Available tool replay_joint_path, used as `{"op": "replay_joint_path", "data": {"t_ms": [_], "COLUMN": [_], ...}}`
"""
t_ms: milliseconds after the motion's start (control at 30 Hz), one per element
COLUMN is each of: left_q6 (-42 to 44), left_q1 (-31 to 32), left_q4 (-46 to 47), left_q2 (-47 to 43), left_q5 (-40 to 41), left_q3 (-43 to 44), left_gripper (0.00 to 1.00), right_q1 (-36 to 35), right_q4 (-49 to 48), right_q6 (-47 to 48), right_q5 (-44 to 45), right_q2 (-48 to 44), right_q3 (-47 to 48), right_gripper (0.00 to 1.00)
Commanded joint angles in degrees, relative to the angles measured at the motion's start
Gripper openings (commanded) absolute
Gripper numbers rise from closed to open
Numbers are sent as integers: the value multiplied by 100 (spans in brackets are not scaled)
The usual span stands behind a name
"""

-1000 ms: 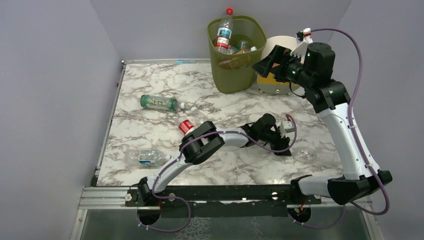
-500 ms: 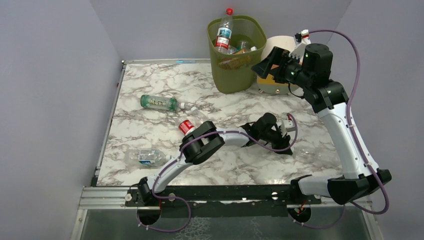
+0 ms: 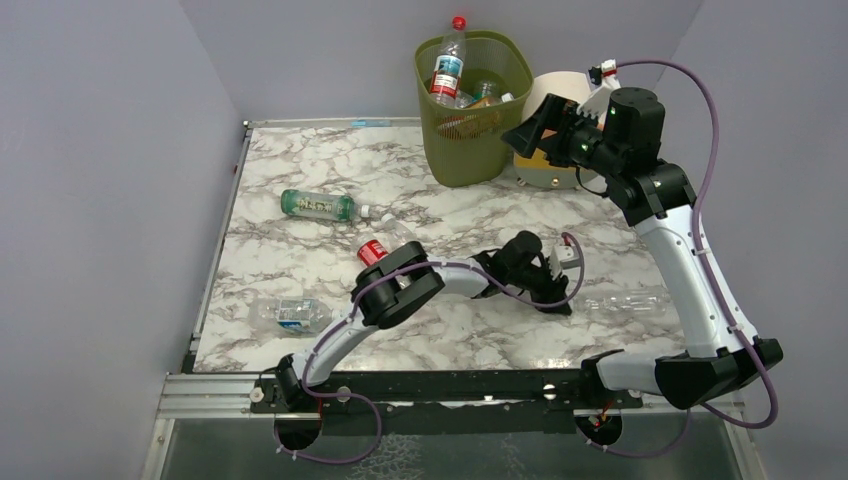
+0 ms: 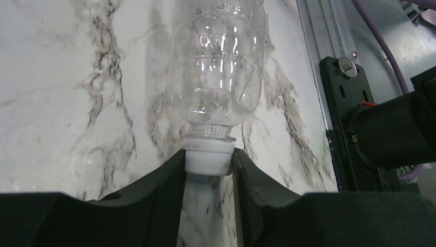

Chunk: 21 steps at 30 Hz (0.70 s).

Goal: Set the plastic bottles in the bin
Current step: Move the plastic bottle to the center of the board.

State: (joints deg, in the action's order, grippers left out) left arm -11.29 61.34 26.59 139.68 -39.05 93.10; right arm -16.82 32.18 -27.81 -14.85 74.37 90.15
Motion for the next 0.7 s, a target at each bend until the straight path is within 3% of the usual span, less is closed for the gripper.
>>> {"op": "replay_joint_path", "data": {"t_ms": [0,667], "left_q6": [143,151], "left_q1": [-143,-738], "left_q4": [62,136], "left_q2": [-647,-2837], "left_q5": [252,1337], "left_q3": [-566,-3382], "left_gripper": [26,24], "right_q1": [-1,-6], "right_q4": [-264,-589], "right_q6": [-38,-351], "right_q5": [-277,-724], "right_q2": [16,-6], "right_q3": [-39,-232], "right_gripper": [99,99]}}
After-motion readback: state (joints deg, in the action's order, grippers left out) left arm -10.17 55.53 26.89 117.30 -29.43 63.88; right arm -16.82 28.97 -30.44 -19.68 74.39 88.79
